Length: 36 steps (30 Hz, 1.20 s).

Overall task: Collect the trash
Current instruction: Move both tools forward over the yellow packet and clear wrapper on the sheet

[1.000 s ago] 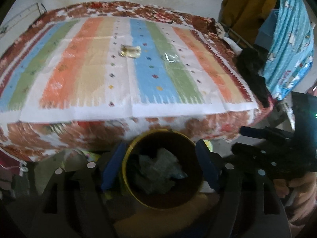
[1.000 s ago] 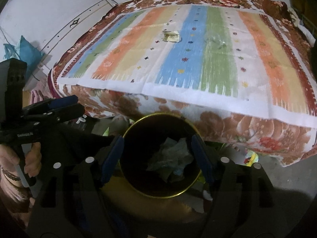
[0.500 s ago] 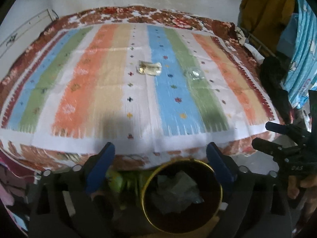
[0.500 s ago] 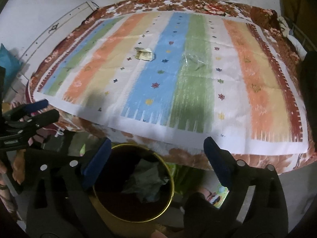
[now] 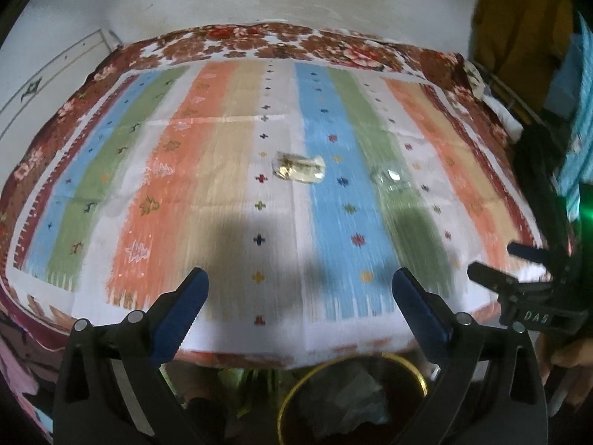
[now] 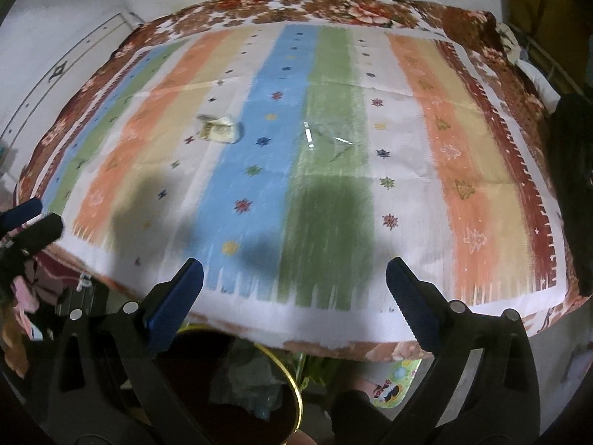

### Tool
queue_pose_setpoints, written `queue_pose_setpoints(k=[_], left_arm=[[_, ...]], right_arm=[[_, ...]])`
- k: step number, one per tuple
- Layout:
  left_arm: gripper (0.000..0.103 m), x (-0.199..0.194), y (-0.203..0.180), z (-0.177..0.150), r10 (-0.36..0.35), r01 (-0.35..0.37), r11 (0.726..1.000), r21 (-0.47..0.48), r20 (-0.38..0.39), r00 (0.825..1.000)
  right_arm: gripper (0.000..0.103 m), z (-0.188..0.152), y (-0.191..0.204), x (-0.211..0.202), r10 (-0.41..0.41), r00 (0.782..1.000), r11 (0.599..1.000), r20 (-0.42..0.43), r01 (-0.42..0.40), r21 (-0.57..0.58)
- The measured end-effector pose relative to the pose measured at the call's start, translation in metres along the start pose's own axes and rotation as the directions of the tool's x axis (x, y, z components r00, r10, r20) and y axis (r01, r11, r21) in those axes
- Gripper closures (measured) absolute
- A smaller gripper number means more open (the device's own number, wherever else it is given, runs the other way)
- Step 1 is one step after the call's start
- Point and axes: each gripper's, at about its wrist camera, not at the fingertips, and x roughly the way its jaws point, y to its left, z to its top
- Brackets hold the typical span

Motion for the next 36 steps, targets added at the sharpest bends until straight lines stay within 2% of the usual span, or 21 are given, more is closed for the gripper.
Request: queue_pose_setpoints(k=[6, 12, 17, 22, 29, 36], left_arm=[[0.006, 0.029, 0.008, 0.023, -0.019, 0.017, 0.997, -0.075, -0.031, 0.999], [0.006, 0.063, 0.017, 0.043, 0.008, -0.017, 0.990, -0.143, -0.064, 0.998], [0.006, 0.092, 0.022, 0.059, -0.047, 0.022, 0.975, -0.223, -0.110, 0.993], [0.006, 0.117, 0.022, 0.080, -0.033, 0.005, 0.970, -0.243, -0.113, 0.993], [0.006, 0.158, 0.029, 0.097, -0.032, -0.015, 0.964, -0.265, -0.172, 0.984], [0.006, 0.190, 0.030, 0.112, -0.028, -0.033, 0.954, -0.299, -0.196, 0.980]], right_arm=[[0.009, 0.023, -0.016, 0.028, -0.032, 0.999, 0.998, -0.007, 0.033, 0.051], [0.009, 0.045, -0.027, 0.048, -0.056, 0.998, 0.994, 0.008, 0.055, 0.096], [0.009, 0.064, -0.031, 0.066, -0.109, 0.994, 0.991, 0.031, 0.106, 0.087], [0.009, 0.084, -0.035, 0.085, -0.115, 0.993, 0.988, 0.025, 0.111, 0.107], [0.009, 0.108, -0.038, 0.114, -0.163, 0.986, 0.983, 0.017, 0.161, 0.090], [0.012, 0.119, -0.049, 0.143, -0.183, 0.983, 0.977, -0.022, 0.184, 0.112]])
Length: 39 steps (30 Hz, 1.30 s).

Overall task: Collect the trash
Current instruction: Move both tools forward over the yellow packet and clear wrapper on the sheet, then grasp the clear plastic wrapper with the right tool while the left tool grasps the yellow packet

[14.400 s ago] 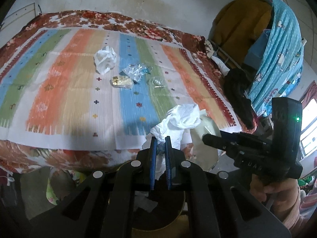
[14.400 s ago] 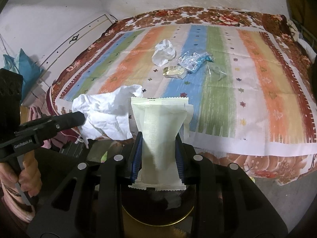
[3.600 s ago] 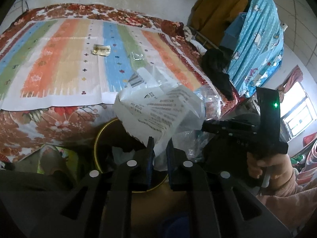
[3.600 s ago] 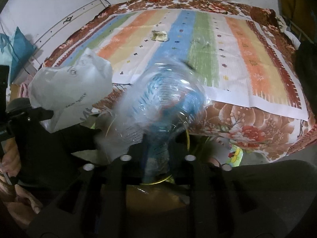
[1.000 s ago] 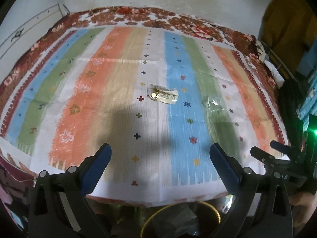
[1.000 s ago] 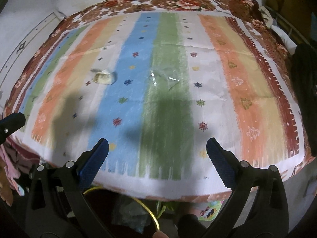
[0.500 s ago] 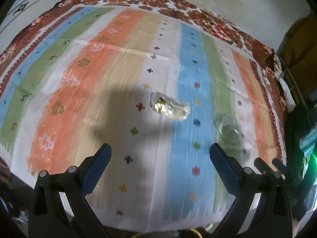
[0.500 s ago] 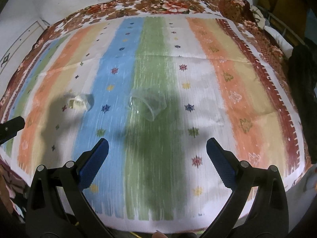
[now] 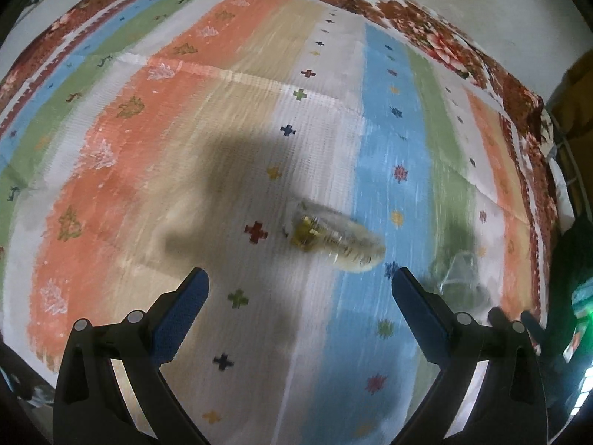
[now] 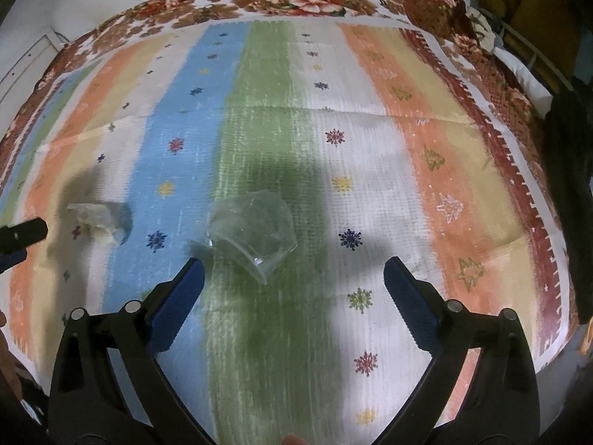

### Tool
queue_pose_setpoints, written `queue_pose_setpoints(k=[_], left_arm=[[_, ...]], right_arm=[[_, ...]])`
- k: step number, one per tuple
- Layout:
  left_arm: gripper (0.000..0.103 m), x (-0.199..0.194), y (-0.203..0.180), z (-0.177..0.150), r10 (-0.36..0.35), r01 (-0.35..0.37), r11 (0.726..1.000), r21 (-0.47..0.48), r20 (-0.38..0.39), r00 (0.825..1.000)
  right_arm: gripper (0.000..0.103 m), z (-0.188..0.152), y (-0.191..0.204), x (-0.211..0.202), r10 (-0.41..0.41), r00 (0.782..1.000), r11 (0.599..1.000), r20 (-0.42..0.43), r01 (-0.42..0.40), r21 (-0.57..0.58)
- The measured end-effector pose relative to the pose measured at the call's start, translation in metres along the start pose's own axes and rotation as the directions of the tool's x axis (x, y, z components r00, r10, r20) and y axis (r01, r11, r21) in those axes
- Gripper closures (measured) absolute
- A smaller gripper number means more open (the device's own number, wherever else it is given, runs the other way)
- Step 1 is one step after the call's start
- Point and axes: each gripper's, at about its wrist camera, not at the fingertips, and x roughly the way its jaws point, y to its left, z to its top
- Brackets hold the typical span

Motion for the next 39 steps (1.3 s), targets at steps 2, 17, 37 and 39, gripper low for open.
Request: queue_pose_setpoints(k=[2, 17, 37, 39], left_arm=[[0.006, 0.006, -0.004, 0.004, -0.011, 0.011, 1.000, -0.021, 0.004, 1.000], [0.054, 0.061, -0.032, 0.020, 0.022, -0.021, 1.000, 0.003, -0.048, 0.999], [0.094, -0.029, -0.015, -0.010, -0.014, 0.013, 0.999, 0.038, 0.035, 0.999], [0.094, -0.042, -0.011, -0.012, -0.072, 0.072, 0.997, 0.011, 0.029, 0.997]], right_arm=[[0.014, 0.001, 0.003, 0.009, -0.018, 1.000, 1.000, -0.001, 0.018, -0.015], [0.087, 0.021, 0.005, 0.052, -0.046, 0.996, 0.999, -0.076, 0.045, -0.008], [0.100, -0.005, -0.019, -0.009, 0.054, 0.997, 0.997, -0.052, -0.052, 0.054], [0.099, -0.007, -0.016, -0.027, 0.064, 0.998, 0.997, -0.021, -0.063, 0.037]])
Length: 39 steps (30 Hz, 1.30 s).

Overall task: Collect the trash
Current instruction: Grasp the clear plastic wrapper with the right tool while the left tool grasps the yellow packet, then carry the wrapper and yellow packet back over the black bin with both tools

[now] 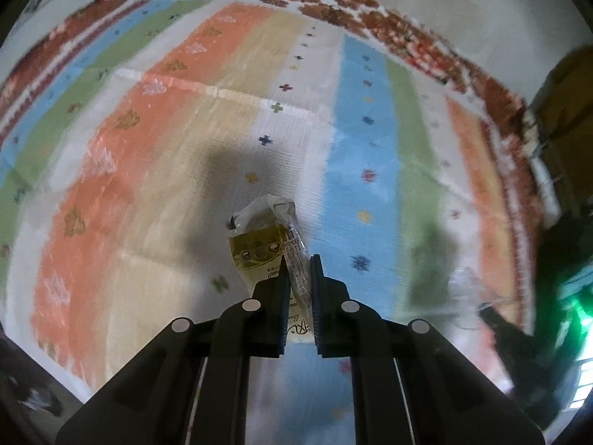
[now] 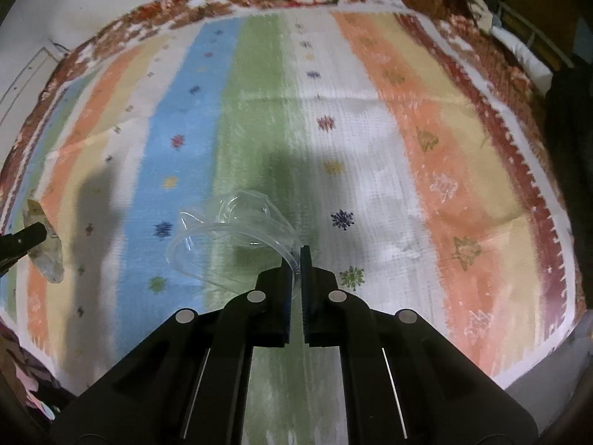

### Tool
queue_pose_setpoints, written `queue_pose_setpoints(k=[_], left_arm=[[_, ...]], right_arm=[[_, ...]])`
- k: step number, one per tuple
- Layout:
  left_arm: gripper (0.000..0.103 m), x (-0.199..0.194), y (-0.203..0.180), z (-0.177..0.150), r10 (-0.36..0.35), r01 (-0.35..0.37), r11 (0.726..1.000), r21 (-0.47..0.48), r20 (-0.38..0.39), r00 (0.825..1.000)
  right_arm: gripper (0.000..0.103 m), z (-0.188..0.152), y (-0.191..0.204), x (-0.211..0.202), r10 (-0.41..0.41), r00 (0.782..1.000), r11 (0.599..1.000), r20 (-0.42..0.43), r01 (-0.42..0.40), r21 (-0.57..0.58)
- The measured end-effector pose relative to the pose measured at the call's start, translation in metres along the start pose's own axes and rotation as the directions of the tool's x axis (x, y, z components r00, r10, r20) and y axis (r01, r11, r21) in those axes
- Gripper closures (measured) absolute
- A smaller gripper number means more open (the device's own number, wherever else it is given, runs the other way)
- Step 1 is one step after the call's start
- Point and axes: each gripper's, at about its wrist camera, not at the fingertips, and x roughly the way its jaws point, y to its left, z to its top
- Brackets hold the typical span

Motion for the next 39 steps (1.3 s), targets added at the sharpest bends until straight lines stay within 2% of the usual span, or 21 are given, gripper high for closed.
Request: queue_pose_setpoints(k=[2, 6, 15, 18, 24, 33, 39], left_arm=[[0.094, -0.017, -0.001, -0.004, -0.024, 0.024, 1.000, 0.012, 0.020, 1.000], [0.094, -0.035, -0.007, -0.017, -0.003, -0.001, 0.997, 0.082, 0.052, 0.999], [0.094, -0.070, -0.009, -0.043, -0.105, 0.100, 0.990, 0.097, 0.044, 0.993], [0.094, -0.090, -0.015, -0.063, -0.143, 0.134, 0.980, 0.145, 0.052, 0.988], [0.094, -0.124, -0.019, -0.102, -0.173, 0.150, 0.959, 0.239, 0.081, 0.982], [0.094, -0.151, -0.002, -0.138, -0.242, 0.216, 0.943, 0.253, 0.080, 0.967], [0.094, -0.166, 0.001, -0.162, -0.287, 0.256, 0.924, 0.285, 0.074, 0.955]], right_arm=[[0.099, -0.004, 0.005, -0.017, 0.021, 0.999, 1.000, 0.026, -0.021, -0.016], [0.100, -0.013, 0.011, -0.037, 0.050, 0.998, 0.998, 0.034, -0.048, -0.036], [0.100, -0.035, 0.014, -0.078, 0.084, 0.994, 0.994, 0.066, -0.079, -0.082], [0.099, -0.046, 0.013, -0.093, 0.102, 0.992, 0.991, 0.070, -0.096, -0.092], [0.100, -0.072, 0.015, -0.128, 0.159, 0.982, 0.982, 0.102, -0.146, -0.121], [0.100, -0.108, 0.006, -0.155, 0.195, 0.975, 0.976, 0.107, -0.182, -0.121], [0.100, -0.133, 0.008, -0.178, 0.271, 0.955, 0.958, 0.118, -0.255, -0.134]])
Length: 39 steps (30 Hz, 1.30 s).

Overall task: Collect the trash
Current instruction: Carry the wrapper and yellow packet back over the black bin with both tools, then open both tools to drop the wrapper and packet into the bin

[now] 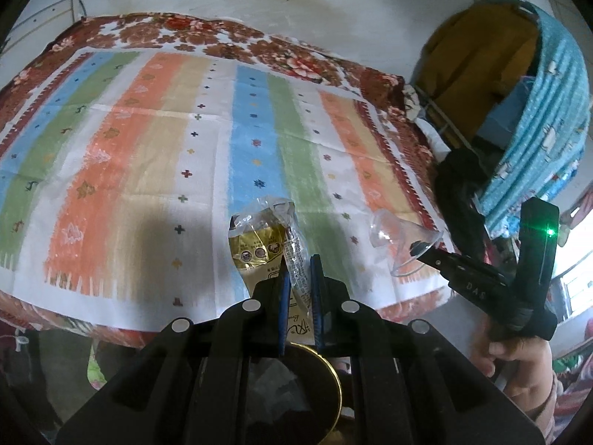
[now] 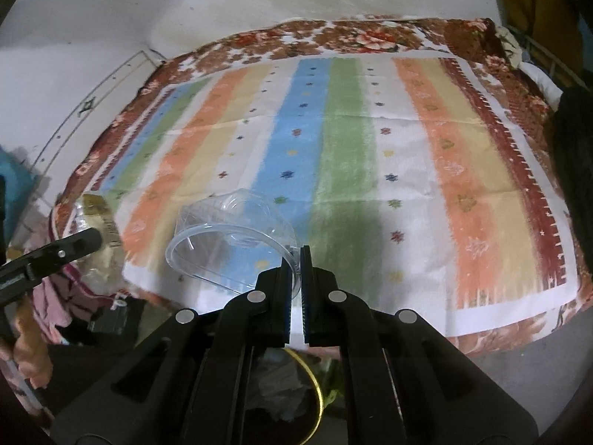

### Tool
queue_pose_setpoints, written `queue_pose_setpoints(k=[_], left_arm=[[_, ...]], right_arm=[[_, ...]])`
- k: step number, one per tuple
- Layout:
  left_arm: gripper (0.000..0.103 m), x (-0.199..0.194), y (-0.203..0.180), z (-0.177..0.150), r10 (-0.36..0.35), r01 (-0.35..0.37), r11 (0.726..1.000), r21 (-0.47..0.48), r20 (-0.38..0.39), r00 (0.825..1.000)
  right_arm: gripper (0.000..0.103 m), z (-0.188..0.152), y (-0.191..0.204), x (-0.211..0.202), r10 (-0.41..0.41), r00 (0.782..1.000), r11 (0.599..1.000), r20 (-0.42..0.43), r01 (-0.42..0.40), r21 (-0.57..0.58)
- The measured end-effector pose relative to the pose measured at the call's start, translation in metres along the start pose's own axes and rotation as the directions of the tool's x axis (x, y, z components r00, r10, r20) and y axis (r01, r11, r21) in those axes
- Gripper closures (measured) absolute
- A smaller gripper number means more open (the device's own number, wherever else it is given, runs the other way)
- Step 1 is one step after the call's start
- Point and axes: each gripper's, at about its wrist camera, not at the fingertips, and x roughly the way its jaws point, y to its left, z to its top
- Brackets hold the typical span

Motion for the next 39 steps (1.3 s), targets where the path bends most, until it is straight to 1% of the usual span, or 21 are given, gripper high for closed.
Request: queue_pose_setpoints(k=[4, 8, 11, 16, 19, 21, 23, 27, 32, 39], left_arm=[[0.094, -0.011, -0.006, -0.018, -0.033, 0.032, 0.999, 0.028, 0.008, 0.999], [0.094, -0.020, -0.009, -0.038, -0.025, 0.024, 0.998, 0.052, 0.027, 0.999], [0.094, -0.024, -0.007, -0.049, -0.049, 0.047, 0.998, 0.049, 0.022, 0.999], [0.094, -0.033, -0.003, -0.065, -0.087, 0.085, 0.995, 0.059, 0.019, 0.996], [0.094, -0.038, -0.002, -0.074, -0.093, 0.091, 0.993, 0.077, 0.024, 0.995], [0.094, -0.042, -0.003, -0.081, -0.096, 0.093, 0.992, 0.089, 0.028, 0.995], [0.094, -0.043, -0.001, -0.088, -0.109, 0.107, 0.990, 0.094, 0.017, 0.994], [0.094, -0.044, 0.003, -0.105, -0.098, 0.097, 0.990, 0.102, -0.002, 0.995], [0.094, -0.049, 0.001, -0.122, -0.114, 0.113, 0.987, 0.117, -0.005, 0.994], [0.094, -0.047, -0.005, -0.146, -0.121, 0.127, 0.980, 0.150, -0.053, 0.991]], right_arm=[[0.100, -0.018, 0.005, -0.013, 0.032, 0.999, 0.999, 0.012, -0.032, -0.003], [0.100, -0.040, 0.006, -0.024, 0.056, 0.998, 0.998, 0.022, -0.057, 0.015], [0.100, -0.058, 0.009, -0.028, 0.066, 0.998, 0.998, 0.023, -0.066, 0.002], [0.100, -0.078, 0.018, -0.036, 0.062, 0.998, 0.998, 0.024, -0.061, -0.035], [0.100, -0.094, 0.026, -0.039, 0.053, 0.999, 0.997, 0.013, -0.052, -0.065], [0.099, -0.106, 0.029, -0.041, 0.064, 0.998, 0.995, 0.003, -0.064, -0.072], [0.100, -0.116, 0.033, -0.042, 0.067, 0.998, 0.995, -0.006, -0.068, -0.074], [0.100, -0.132, 0.040, -0.043, 0.082, 0.996, 0.993, -0.029, -0.084, -0.080], [0.100, -0.149, 0.045, -0.043, 0.082, 0.995, 0.993, -0.051, -0.086, -0.076], [0.100, -0.172, 0.050, -0.048, 0.095, 0.992, 0.992, -0.077, -0.101, -0.074]])
